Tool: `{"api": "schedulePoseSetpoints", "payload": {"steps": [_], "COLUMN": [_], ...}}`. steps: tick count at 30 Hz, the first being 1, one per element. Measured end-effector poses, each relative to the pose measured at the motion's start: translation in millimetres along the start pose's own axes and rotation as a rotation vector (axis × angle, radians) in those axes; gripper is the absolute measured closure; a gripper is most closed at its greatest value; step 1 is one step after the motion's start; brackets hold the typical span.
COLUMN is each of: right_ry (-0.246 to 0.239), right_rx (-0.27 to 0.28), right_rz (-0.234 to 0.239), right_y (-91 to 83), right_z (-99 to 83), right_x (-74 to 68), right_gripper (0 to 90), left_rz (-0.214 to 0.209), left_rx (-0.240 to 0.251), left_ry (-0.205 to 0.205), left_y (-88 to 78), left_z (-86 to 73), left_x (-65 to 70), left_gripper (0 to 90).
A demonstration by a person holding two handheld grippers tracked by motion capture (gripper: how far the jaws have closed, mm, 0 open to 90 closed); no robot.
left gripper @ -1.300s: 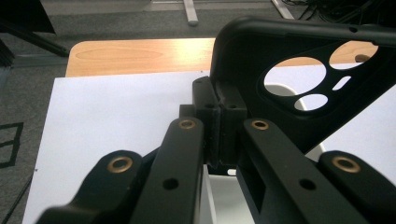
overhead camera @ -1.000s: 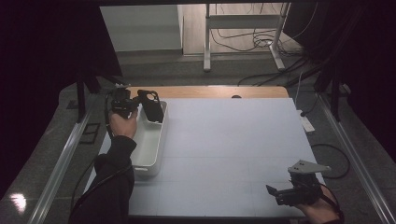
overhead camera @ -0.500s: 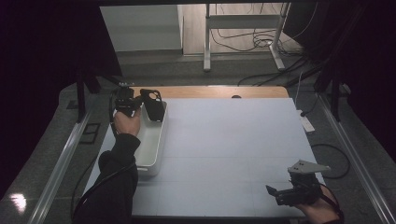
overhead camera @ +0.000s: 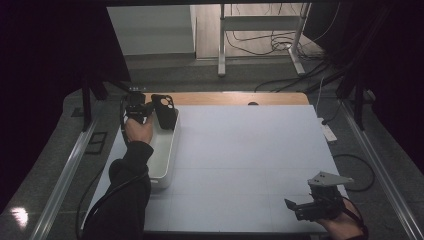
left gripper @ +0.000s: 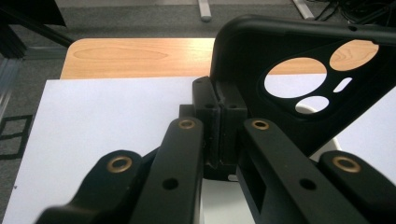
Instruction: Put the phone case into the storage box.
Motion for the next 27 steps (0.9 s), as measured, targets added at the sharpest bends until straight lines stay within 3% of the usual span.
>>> {"api": "schedulePoseSetpoints", "payload": {"steps": [27], "right_ry": [-0.005], "right_rx": [-0.002], "right_rz": [0.009], "right_y": [0.3], "right_z": [-0.1], "right_x": [-0.1], "right_gripper": [0.0], "left_rz": [0.016], "left_rx": [-0.019], "left_ry": [-0.011], "left_y": [13.8], "left_z": [7.4], "left_x": [3.5], "left_gripper": [88.6]}}
Point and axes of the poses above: each handheld gripper's, and its own axes: y roughly forward along the jaws, z roughly out of its top, x roughly to its right, the point moved 3 cm from there along y, roughly forward along the jaws, and after that the axes turned 7 degrees about -z, right-handed, at the moved point
